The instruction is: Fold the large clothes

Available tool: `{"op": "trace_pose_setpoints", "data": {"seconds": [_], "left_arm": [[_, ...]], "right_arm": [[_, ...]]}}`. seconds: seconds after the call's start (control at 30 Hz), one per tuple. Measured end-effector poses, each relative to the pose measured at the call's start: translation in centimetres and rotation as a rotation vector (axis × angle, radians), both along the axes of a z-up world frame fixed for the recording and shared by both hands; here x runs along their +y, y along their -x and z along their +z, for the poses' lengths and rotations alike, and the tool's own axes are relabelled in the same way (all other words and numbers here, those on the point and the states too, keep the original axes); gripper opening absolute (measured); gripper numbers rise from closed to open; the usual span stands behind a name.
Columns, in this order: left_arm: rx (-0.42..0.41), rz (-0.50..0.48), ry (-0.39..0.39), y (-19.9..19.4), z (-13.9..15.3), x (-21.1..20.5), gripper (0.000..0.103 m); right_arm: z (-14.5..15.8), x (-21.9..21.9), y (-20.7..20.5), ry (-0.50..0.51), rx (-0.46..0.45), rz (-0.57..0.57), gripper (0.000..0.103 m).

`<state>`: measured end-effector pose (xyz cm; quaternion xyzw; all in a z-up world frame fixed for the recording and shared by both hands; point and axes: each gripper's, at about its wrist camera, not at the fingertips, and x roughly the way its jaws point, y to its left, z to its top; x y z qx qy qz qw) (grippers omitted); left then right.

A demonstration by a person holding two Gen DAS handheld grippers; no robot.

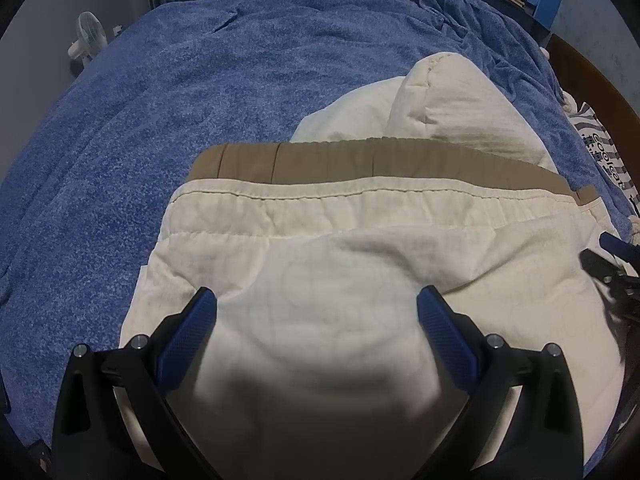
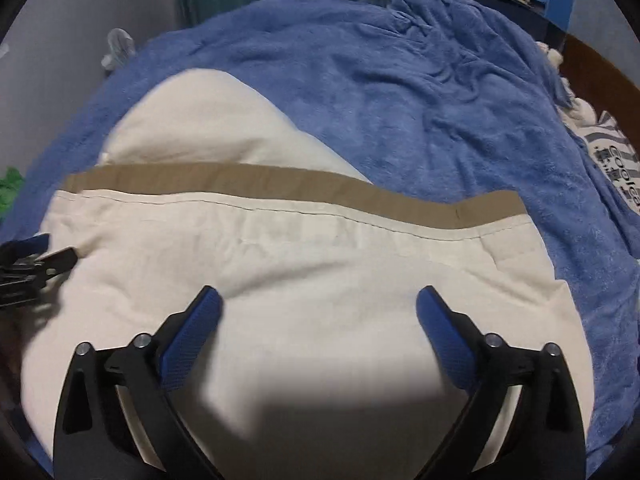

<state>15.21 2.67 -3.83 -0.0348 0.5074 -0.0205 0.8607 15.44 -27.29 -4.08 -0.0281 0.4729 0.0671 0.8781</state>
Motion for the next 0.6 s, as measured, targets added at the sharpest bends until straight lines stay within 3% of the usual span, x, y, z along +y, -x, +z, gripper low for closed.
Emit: {"op": "trace_pose_setpoints", "data": {"seconds": [0.13,0.23,0.37,0.47,0.6], "left_arm": [[-0.013,0.008,-0.003,0.2,-0.1,0.0,0.097],[-0.035,0.018,-0.005,0.8,0.3,0.0,0.096],[-0.081,0.034,0.079,3.6,1.9,0.3,0.096],[-0.13,-0.023,0.137,7.4,3.4,-0.6,0.096],[-0.089,-0.094,-0.019,10.5,2.6,-3.0,0.097]], "right_arm": [[-1.0,-2.1,-0.6,-0.07,-0.014,-0.09,0.096],[0.1,-1.5,0.6,-0.043,-0.06,-0.087,0.096],[3.2,-1.7,4.9,-0.09,-0.179,-0.049,0.096],[3.2,-1.7,8.1,-0.122,-0.142,0.01,0.096],[1.3,-1.6,10.7,-0.088,-0.074,0.071,0.096]]}}
